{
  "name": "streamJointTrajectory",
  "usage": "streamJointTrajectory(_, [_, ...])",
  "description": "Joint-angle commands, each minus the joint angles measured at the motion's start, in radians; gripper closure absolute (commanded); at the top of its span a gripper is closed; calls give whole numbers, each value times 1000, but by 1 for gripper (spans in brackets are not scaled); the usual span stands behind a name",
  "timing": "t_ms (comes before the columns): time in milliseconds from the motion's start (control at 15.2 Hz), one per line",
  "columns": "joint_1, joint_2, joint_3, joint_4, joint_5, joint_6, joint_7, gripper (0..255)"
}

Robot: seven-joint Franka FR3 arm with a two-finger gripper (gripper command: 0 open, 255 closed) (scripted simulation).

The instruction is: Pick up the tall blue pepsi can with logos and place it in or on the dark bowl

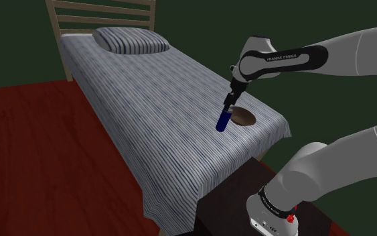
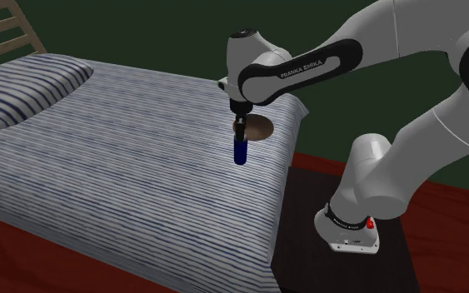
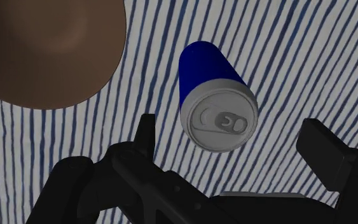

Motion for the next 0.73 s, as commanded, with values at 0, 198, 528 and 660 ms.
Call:
streamJointTrajectory(0, [0,20,-7,-13,1,33,-7,0])
streamJointTrajectory(198, [1,41,-11,-38,2,78,-9,0])
streamJointTrajectory(528, [1,53,-14,-50,3,102,-11,0])
streamJointTrajectory(660, [1,53,-14,-50,3,102,-11,0])
